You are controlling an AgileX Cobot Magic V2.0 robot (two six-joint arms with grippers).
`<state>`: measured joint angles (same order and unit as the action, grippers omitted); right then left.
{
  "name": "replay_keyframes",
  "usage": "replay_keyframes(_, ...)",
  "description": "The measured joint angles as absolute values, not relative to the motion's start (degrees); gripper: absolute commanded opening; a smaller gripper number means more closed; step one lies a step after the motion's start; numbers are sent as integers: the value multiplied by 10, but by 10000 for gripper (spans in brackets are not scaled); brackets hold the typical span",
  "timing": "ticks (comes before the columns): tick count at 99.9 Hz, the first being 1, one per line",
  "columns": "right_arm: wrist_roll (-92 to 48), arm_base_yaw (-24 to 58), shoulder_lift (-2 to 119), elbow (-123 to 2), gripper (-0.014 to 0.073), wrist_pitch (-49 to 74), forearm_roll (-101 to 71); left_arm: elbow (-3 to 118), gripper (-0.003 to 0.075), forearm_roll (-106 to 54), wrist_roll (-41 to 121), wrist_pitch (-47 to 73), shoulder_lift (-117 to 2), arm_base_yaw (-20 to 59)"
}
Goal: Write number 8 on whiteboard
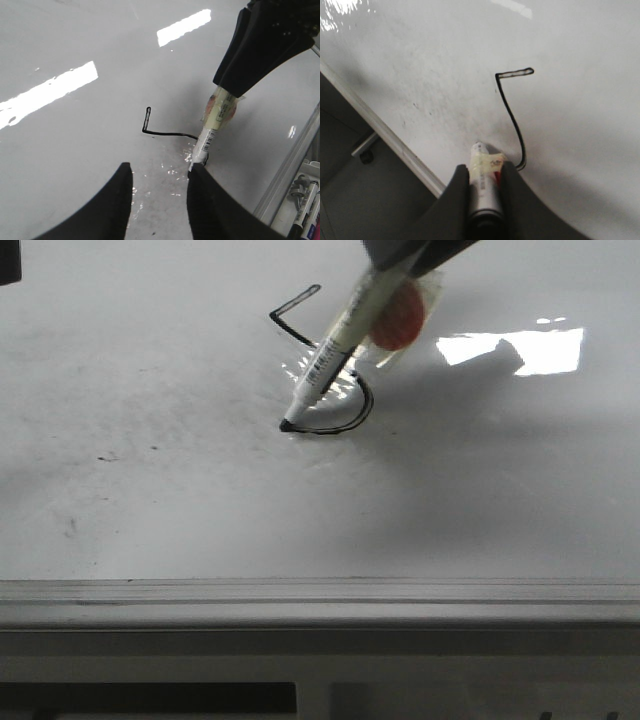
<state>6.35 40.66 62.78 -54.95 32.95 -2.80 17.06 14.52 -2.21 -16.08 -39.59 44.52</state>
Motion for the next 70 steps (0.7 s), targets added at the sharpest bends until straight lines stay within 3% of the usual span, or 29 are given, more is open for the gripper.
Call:
replay_keyframes(35,149,358,593,-554,-43,257,58,171,251,145,-22,-161,-396,445)
replay_keyframes(70,149,422,573,-552,-43,287,71,171,251,172,-22,-161,-401,448)
